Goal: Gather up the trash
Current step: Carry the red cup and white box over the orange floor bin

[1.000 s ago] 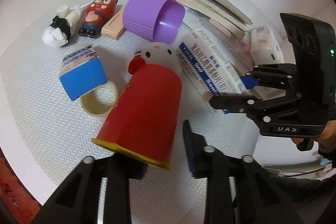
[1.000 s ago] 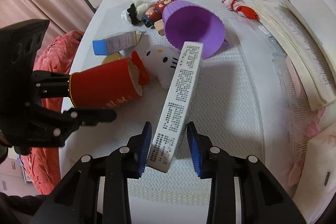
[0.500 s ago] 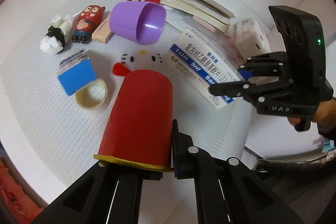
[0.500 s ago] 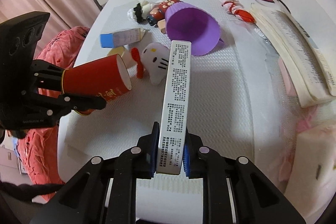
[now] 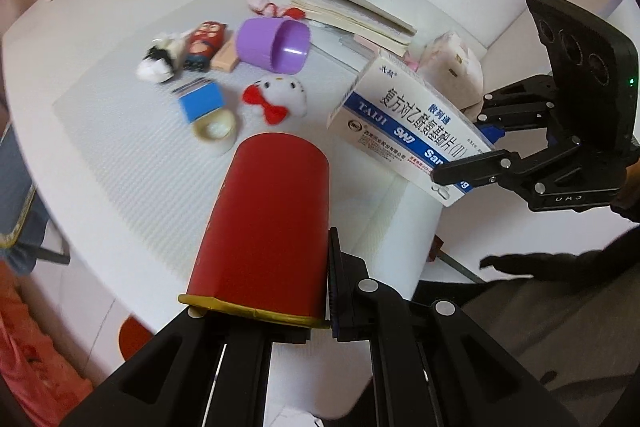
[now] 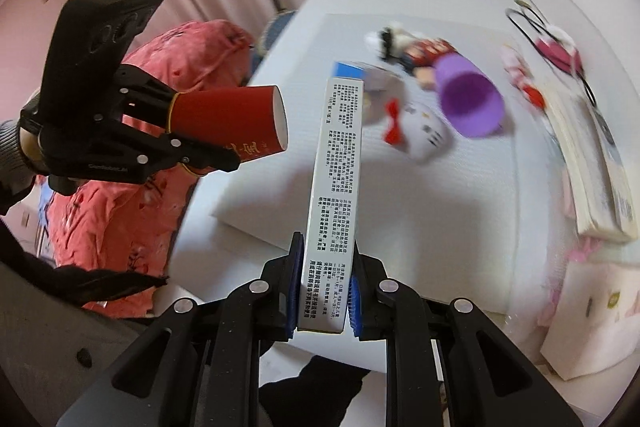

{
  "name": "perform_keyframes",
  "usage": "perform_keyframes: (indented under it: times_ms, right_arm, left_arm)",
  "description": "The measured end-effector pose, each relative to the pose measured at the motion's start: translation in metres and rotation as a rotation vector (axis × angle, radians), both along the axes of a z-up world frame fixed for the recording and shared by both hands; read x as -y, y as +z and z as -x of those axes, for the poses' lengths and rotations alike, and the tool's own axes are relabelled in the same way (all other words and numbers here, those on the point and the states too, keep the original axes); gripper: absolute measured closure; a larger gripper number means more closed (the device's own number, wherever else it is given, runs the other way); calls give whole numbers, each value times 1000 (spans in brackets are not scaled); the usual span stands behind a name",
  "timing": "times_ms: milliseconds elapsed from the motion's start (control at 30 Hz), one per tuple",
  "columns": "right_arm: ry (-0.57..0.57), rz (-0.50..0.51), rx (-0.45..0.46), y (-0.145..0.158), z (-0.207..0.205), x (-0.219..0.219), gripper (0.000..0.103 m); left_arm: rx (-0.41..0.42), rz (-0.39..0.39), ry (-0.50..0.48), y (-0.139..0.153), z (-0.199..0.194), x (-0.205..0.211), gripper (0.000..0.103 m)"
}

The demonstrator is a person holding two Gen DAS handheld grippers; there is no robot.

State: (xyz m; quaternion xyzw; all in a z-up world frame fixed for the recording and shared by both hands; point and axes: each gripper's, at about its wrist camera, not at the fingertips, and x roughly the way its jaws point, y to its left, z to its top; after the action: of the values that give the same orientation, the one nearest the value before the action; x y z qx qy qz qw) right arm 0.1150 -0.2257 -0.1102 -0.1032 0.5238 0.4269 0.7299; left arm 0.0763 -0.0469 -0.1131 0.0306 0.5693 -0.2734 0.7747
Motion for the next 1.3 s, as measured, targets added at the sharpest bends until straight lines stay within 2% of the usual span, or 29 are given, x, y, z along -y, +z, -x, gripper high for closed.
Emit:
perform_keyframes:
  times_ms: [367,800,1033,1300]
  right_arm:
    - [211,-43,51,30,23,-72,83]
    - [480,-55,66,36,66,-197,83]
    - [544,-42,43,16,77,-271,83]
    - [544,8,-16,-42,78,-342,83]
  left_arm:
    - [53,-29,216,29,63,-67,96]
    - [59,-30,468,25,124,-158,96]
    - [21,-29,540,3,136,-208,96]
    - [-33,-13,557,-42,134,-257,96]
